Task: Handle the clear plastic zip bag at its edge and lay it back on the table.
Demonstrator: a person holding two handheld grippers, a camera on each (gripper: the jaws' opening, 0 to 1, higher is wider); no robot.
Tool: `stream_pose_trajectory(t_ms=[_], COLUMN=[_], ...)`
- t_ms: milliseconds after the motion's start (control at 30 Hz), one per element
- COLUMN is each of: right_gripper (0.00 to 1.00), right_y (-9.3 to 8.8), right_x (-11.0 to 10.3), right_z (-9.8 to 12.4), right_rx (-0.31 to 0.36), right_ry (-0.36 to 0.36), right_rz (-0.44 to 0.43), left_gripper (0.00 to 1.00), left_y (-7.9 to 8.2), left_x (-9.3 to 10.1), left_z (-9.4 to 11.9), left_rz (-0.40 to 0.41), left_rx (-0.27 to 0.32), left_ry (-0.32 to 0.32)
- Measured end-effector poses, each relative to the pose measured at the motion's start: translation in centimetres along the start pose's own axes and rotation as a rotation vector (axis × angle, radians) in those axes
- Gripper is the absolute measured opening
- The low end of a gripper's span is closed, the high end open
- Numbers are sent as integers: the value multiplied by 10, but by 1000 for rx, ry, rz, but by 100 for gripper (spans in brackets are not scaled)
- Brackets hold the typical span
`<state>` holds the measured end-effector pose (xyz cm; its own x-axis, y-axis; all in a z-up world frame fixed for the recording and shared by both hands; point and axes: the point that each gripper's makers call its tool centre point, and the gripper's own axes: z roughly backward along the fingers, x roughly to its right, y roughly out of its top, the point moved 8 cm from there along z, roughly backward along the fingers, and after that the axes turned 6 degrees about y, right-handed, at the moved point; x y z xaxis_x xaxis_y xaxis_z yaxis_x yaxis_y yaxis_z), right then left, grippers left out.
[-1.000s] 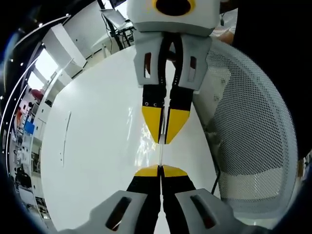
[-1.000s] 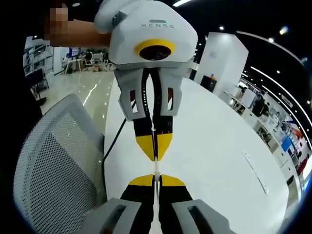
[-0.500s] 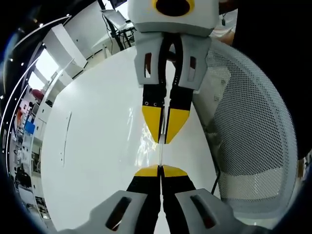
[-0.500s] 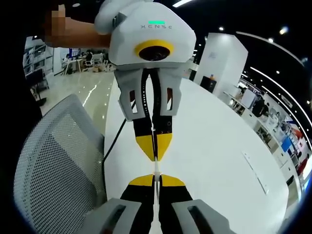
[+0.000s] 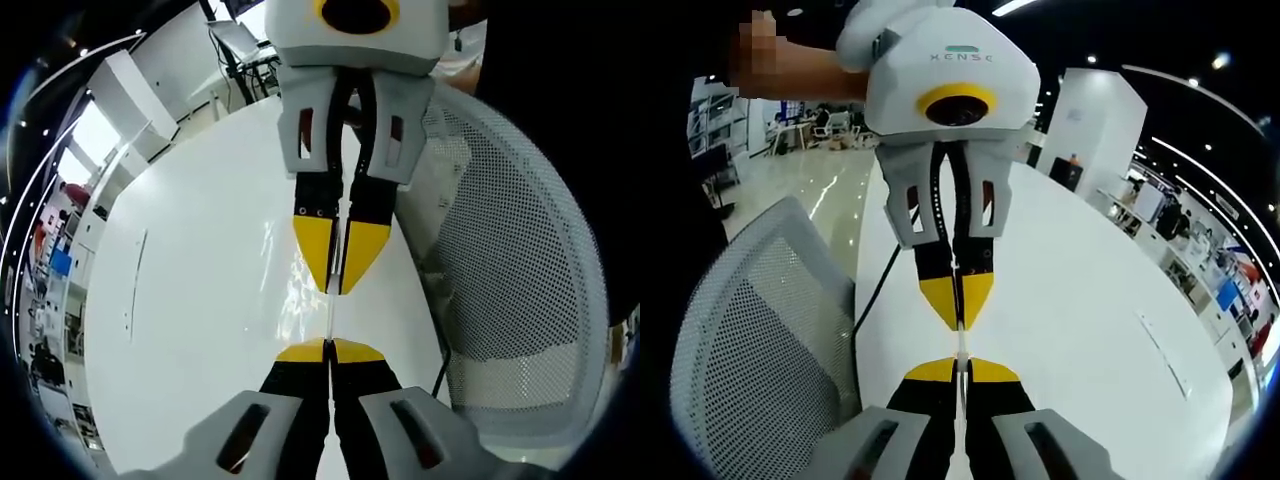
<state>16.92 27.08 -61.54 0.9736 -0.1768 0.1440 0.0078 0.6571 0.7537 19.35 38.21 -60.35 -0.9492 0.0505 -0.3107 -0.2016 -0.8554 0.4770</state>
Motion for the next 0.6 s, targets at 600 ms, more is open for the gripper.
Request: stream_pose_trajectory(t_ms=[600], right_gripper=[0], right_y=[1], right_x=[-2], right_z=[4], right_rx=[1], right_ry=[-5], right_rz=[-4], left_gripper=[0], left_y=[-2], left_x=[-1], left_z=[0], left_rz=[1], left_rx=[-2], left_ry=[-1])
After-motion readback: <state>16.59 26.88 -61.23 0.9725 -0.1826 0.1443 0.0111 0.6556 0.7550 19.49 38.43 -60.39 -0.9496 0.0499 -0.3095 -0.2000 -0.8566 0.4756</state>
